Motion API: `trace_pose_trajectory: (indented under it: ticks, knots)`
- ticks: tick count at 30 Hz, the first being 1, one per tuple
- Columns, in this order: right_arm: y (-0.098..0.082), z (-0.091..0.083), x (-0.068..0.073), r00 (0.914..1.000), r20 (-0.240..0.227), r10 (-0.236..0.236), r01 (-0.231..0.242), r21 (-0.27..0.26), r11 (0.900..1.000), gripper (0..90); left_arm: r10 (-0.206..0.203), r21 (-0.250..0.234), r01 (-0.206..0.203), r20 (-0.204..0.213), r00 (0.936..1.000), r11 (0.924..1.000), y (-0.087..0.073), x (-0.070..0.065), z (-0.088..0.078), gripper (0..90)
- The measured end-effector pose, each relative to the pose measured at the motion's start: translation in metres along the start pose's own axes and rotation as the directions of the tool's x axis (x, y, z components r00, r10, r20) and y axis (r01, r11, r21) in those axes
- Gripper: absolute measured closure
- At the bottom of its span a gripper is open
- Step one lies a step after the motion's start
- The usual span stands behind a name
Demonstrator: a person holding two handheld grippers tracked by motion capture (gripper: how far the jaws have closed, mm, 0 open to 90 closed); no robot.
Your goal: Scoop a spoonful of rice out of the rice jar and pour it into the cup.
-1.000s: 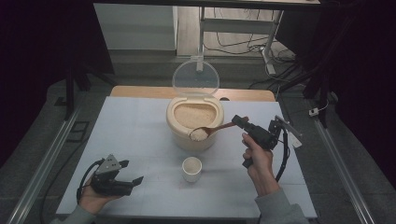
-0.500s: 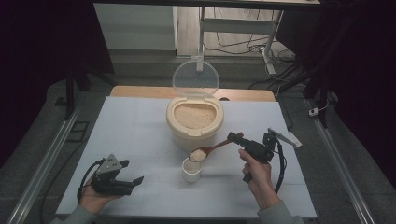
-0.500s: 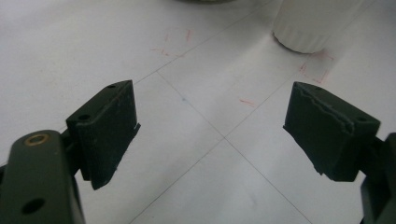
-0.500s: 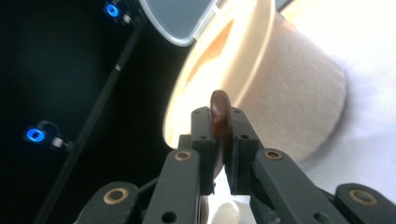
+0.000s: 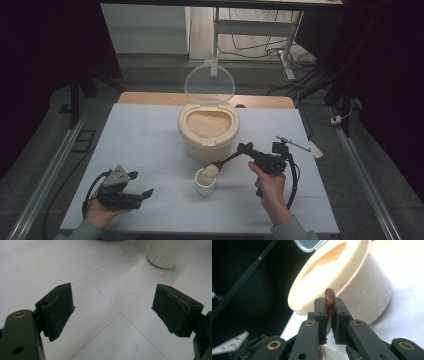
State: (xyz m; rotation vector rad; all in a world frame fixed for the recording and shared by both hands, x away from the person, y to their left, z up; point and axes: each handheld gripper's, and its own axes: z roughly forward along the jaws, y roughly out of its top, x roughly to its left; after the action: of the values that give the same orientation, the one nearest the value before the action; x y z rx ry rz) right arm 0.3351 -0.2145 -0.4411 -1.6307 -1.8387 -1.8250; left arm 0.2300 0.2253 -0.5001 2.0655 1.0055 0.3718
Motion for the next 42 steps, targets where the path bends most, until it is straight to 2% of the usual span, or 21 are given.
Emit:
trace_pose_trajectory:
  ticks: [4,8,12,15,17,20,23,26,28,33,36,39,42]
  knots:
    - [-0.001,-0.004,0.012,0.9945,0.004,-0.105,0.105,-0.011,0.994,83.3,0.001,-0.001,-0.001,0.001,1.0000,1.0000,0.000,-0.001,0.001,17.1]
    - [-0.002,-0.005,0.022,0.9811,-0.001,-0.193,0.193,-0.023,0.981,83.3,0.001,0.000,-0.001,0.001,1.0000,1.0000,0.000,-0.001,0.001,17.0]
    - [-0.005,-0.005,0.027,0.9682,-0.005,-0.250,0.250,-0.029,0.968,83.3,0.001,0.000,-0.001,0.001,1.0000,1.0000,0.000,-0.001,0.001,17.0]
    - [-0.007,-0.007,0.030,0.9594,-0.023,-0.281,0.280,-0.052,0.959,83.4,0.002,-0.001,-0.002,0.001,1.0000,1.0000,0.000,-0.001,0.001,17.0]
    - [-0.007,-0.009,0.034,0.9483,-0.026,-0.316,0.314,-0.066,0.947,83.4,0.001,-0.001,-0.001,0.001,1.0000,1.0000,0.000,0.000,0.001,17.1]
    - [-0.009,-0.013,0.039,0.9267,-0.032,-0.374,0.370,-0.089,0.925,83.4,0.000,-0.003,0.000,-0.002,1.0000,1.0000,0.000,-0.001,0.000,17.1]
    - [-0.007,-0.016,0.042,0.9193,-0.061,-0.389,0.381,-0.112,0.918,83.4,-0.002,-0.005,0.002,-0.004,1.0000,1.0000,0.001,0.000,0.000,17.1]
    - [-0.007,-0.019,0.043,0.9091,-0.066,-0.411,0.401,-0.127,0.907,83.4,-0.003,-0.003,0.003,-0.004,1.0000,1.0000,0.000,0.000,0.000,17.1]
    - [-0.006,-0.021,0.042,0.9089,-0.084,-0.409,0.395,-0.139,0.908,83.3,-0.006,-0.002,0.006,-0.003,1.0000,1.0000,0.000,0.000,0.001,17.0]
    - [-0.003,-0.029,0.041,0.9007,-0.089,-0.425,0.408,-0.161,0.899,83.3,-0.009,-0.008,0.009,-0.007,0.9999,0.9999,0.000,0.000,-0.001,16.9]
    - [0.002,-0.035,0.043,0.8979,-0.094,-0.430,0.412,-0.165,0.896,83.3,-0.012,-0.010,0.012,-0.006,0.9999,0.9999,0.000,0.000,-0.002,16.7]
    - [0.007,-0.043,0.046,0.8895,-0.088,-0.448,0.430,-0.167,0.887,83.3,-0.014,-0.011,0.014,-0.005,0.9999,0.9998,0.000,0.001,-0.002,16.5]
    - [0.013,-0.055,0.047,0.8783,-0.069,-0.473,0.457,-0.168,0.873,83.3,-0.023,-0.015,0.023,-0.002,0.9997,0.9996,0.000,0.002,-0.002,16.2]
